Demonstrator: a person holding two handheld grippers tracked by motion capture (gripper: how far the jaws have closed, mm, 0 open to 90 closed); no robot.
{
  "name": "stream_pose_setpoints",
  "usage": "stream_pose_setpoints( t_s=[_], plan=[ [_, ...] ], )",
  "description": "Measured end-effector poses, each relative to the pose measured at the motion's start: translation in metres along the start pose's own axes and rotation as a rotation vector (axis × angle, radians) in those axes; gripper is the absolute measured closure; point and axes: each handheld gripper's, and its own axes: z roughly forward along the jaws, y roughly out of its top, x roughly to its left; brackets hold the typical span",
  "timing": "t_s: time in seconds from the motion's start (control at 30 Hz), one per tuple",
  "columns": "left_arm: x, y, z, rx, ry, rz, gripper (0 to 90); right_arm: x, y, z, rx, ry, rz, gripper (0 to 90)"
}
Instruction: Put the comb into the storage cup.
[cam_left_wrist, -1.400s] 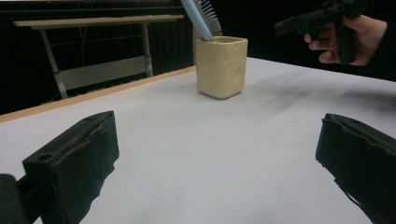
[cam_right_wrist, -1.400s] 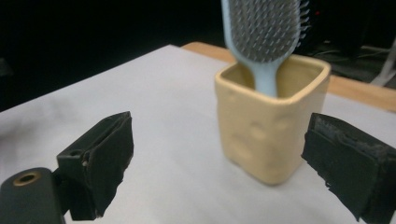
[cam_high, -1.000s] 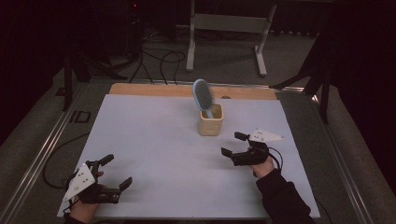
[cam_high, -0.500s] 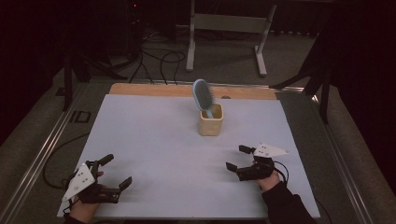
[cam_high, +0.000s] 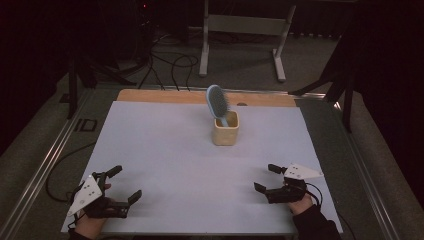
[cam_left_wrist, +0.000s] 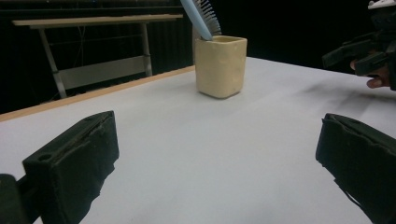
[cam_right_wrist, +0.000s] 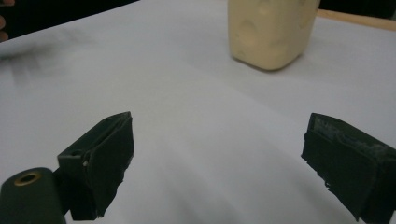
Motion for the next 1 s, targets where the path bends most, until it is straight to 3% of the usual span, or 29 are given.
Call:
stream_pose_setpoints(
  t_s=[0.33,0.5,0.8,1.0],
  plan=[
    [0.000,0.000,0.000,0.002,0.000,0.003,0.0,0.002,-0.014,-0.013,0.011,-0.030,0.012,9.2],
    [-0.001,0.000,0.000,0.001,0.001,0.003,0.0,0.003,-0.018,-0.019,0.014,-0.077,0.007,9.2],
    [0.000,-0.001,0.000,0.004,0.000,-0.002,0.0,-0.002,-0.022,-0.018,0.018,-0.124,-0.015,9.2],
    [0.000,-0.001,0.001,0.009,-0.001,0.000,0.0,-0.005,-0.021,-0.017,0.009,-0.133,0.002,9.2]
  ],
)
